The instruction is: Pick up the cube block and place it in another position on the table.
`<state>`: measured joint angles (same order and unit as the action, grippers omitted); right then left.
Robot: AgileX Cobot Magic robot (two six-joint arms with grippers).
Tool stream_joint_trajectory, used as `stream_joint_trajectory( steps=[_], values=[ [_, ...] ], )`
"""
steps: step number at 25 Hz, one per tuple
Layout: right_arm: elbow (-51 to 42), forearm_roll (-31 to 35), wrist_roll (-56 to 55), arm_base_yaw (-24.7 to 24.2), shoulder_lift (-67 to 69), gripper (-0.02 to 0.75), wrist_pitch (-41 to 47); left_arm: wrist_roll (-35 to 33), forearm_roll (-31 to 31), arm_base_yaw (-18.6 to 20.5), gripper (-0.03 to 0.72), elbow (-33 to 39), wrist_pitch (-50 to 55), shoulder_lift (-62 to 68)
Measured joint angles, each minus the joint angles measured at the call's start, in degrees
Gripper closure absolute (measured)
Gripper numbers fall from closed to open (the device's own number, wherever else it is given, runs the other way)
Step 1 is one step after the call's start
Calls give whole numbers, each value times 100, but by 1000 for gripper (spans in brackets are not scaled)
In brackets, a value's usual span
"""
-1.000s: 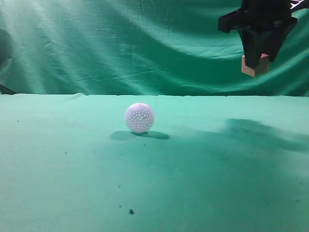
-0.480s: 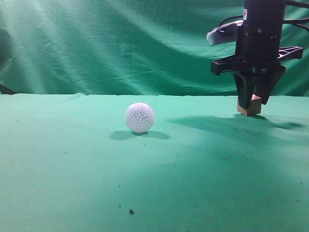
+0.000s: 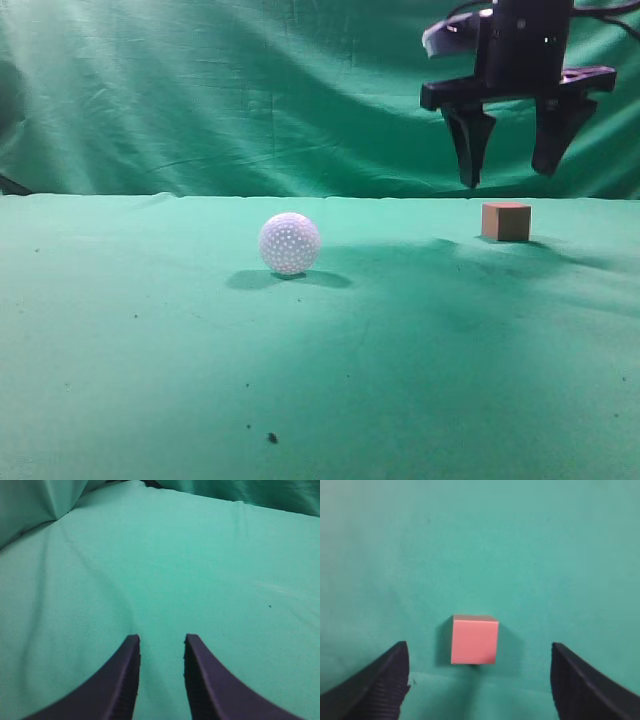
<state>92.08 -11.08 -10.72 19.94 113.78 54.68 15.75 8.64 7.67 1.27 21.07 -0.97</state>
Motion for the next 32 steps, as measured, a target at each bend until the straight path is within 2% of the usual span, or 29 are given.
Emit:
stream_joint_trajectory(
  steps=[1,2,4,9,12,15,19,27,32],
  values=[
    [99,0,0,0,-145,256,167,0,0,0,453,0,0,0],
    [166,0,11,0,-341,215,344,0,0,0,453,0,0,0],
    [203,4,11,0,-793,232,669,0,0,0,453,0,0,0],
    [211,13,11,0,-1777,609,1530,0,0,0,453,0,0,0],
    [171,65,11,0,-2328,738,1647,0,0,0,453,0,0,0],
    [-227,218,11,0,-2955,738,1659,0,0,0,453,0,0,0],
    [-1356,557,0,0,-4066,738,1588,0,0,0,453,0,0,0],
    [-3755,866,-13,0,-6231,738,526,0,0,0,453,0,0,0],
    [-4238,880,-13,0,-7205,738,846,0,0,0,453,0,0,0]
  ],
)
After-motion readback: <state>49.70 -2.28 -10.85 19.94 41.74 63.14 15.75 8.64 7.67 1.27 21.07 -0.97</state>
